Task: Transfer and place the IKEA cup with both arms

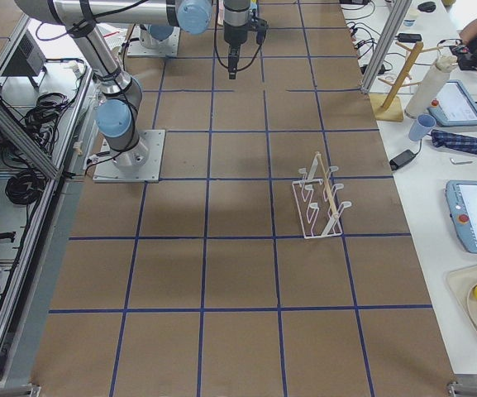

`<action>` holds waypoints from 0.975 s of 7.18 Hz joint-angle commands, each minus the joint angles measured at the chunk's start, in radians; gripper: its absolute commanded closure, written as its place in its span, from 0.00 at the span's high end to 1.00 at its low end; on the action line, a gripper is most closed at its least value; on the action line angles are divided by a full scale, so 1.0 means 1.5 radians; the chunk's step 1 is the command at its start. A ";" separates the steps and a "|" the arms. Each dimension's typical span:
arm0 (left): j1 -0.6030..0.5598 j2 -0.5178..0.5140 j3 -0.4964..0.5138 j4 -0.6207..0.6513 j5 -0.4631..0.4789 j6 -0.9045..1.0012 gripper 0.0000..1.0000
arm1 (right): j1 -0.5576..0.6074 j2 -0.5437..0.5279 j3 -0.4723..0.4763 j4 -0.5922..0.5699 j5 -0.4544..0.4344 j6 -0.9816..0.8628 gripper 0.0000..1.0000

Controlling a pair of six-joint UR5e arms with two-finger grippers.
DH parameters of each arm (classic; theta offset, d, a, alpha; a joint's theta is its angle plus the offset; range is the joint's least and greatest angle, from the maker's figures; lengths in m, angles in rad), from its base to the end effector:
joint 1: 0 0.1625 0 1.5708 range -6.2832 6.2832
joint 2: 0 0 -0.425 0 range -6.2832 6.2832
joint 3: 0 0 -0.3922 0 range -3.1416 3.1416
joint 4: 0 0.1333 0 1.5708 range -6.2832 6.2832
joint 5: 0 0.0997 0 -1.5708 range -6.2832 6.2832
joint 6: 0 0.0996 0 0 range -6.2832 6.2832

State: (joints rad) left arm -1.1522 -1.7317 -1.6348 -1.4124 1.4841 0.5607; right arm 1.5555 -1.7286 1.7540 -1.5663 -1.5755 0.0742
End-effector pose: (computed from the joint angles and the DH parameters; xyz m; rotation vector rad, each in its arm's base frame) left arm 0.0912 -0.5541 0.3889 -0.2110 -3.0264 -0.0272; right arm 0.1264 -0.4239 0.4697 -0.1402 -3.1325 -0.0466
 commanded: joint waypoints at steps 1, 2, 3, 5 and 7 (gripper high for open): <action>-0.151 0.072 0.010 -0.011 0.002 -0.179 0.90 | 0.000 0.000 0.001 -0.056 0.004 -0.002 1.00; -0.210 0.100 0.010 -0.025 0.002 -0.275 1.00 | 0.000 0.000 0.003 -0.051 -0.003 -0.002 1.00; -0.246 0.124 0.011 -0.062 0.010 -0.305 1.00 | 0.000 -0.001 0.003 -0.054 0.006 -0.004 1.00; -0.241 0.142 0.037 -0.124 0.061 -0.310 1.00 | 0.001 -0.002 0.004 -0.054 0.006 -0.005 1.00; -0.241 0.099 0.110 -0.184 -0.003 -0.378 1.00 | 0.001 -0.003 0.001 -0.054 0.006 -0.005 1.00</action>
State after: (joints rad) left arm -1.5149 -1.5497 -1.5263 -1.6497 1.5457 0.0472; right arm 1.5569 -1.7327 1.7570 -1.6472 -1.5664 0.0661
